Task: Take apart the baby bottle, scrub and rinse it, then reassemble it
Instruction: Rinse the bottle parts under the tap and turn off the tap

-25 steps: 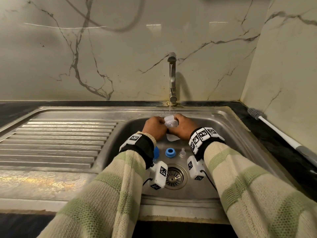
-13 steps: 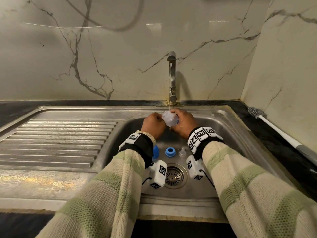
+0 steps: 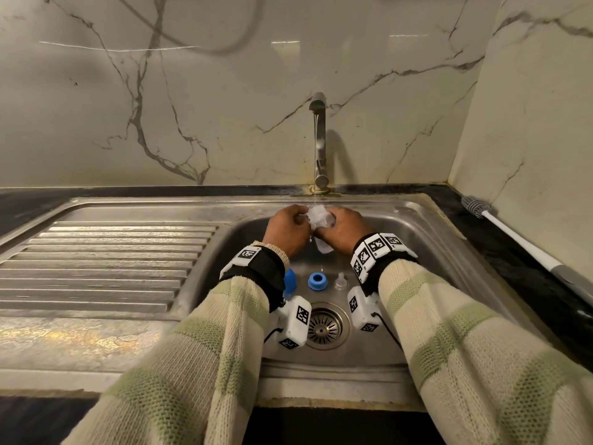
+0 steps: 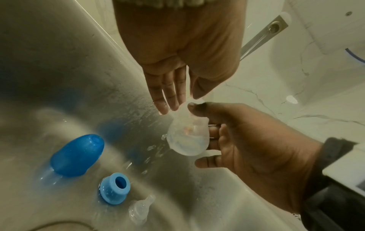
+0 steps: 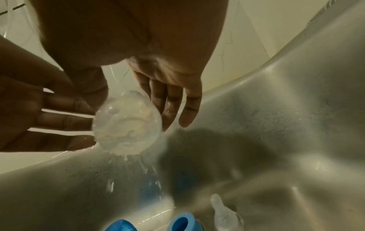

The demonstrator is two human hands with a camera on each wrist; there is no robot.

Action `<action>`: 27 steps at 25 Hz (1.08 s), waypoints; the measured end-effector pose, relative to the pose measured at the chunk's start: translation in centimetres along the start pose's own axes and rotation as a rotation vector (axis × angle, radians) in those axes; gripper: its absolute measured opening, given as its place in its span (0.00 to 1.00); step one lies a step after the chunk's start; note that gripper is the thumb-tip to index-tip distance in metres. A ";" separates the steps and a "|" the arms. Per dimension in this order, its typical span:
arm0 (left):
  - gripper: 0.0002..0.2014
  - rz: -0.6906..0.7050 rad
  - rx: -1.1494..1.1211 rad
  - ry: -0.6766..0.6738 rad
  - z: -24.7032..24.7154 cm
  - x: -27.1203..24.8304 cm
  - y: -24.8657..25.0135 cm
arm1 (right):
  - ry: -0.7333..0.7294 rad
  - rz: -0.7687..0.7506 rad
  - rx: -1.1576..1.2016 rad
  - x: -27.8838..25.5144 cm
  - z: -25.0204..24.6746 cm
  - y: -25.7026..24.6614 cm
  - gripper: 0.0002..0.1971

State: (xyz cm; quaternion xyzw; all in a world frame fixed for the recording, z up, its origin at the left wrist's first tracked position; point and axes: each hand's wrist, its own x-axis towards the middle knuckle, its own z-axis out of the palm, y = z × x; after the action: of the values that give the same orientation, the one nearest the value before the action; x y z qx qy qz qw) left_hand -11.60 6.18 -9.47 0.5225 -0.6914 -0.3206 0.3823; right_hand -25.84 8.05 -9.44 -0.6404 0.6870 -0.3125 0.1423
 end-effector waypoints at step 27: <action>0.12 -0.111 0.290 -0.016 -0.8 0.1 -0.5 | 0.019 0.077 0.023 -0.7 -0.6 0.0 0.29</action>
State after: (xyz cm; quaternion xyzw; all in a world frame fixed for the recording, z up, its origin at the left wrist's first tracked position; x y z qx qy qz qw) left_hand -10.68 5.92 -9.45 0.6069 -0.7036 -0.2425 0.2790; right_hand -26.09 8.88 -9.15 -0.6086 0.7089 -0.3208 0.1551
